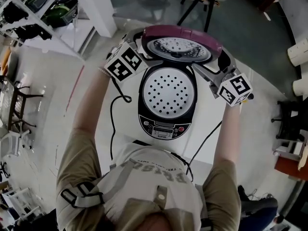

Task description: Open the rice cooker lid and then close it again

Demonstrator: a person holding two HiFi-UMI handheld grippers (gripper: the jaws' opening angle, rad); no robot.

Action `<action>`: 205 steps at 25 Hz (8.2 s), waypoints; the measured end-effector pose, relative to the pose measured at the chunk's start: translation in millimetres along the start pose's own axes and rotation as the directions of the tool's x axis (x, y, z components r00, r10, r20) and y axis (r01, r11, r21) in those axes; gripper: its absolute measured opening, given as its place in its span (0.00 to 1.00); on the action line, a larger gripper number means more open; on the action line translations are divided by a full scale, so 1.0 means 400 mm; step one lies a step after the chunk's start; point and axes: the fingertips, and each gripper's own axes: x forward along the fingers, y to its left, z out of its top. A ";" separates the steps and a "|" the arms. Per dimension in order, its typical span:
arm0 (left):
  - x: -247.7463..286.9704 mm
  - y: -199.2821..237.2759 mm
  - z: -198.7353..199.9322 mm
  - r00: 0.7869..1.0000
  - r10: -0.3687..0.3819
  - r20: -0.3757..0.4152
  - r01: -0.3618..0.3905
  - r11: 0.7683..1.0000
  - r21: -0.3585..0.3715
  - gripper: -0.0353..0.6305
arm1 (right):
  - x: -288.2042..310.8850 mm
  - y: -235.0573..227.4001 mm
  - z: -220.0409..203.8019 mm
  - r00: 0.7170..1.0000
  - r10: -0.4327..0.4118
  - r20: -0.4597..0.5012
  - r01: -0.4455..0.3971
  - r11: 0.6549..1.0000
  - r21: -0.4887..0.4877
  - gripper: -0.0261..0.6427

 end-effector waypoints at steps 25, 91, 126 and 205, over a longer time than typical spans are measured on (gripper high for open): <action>-0.108 -0.186 -0.043 0.997 -0.012 -0.077 0.013 1.000 0.016 0.82 | -0.114 0.172 -0.051 0.995 0.070 -0.073 -0.072 0.997 -0.019 0.79; -0.206 -0.564 -0.351 0.818 -0.299 -0.491 0.427 0.888 0.172 0.91 | -0.293 0.451 -0.387 0.782 0.410 -0.469 -0.446 0.894 0.039 0.82; -0.202 -0.568 -0.431 0.690 -0.207 -0.694 0.574 0.741 0.350 0.95 | -0.322 0.491 -0.474 0.451 0.356 -0.819 -0.604 0.797 0.014 0.91; -0.633 -0.682 -0.007 0.663 0.735 0.142 -0.622 0.646 -0.442 0.07 | -0.566 0.658 -0.019 0.854 -0.465 0.233 0.496 0.864 -0.091 0.04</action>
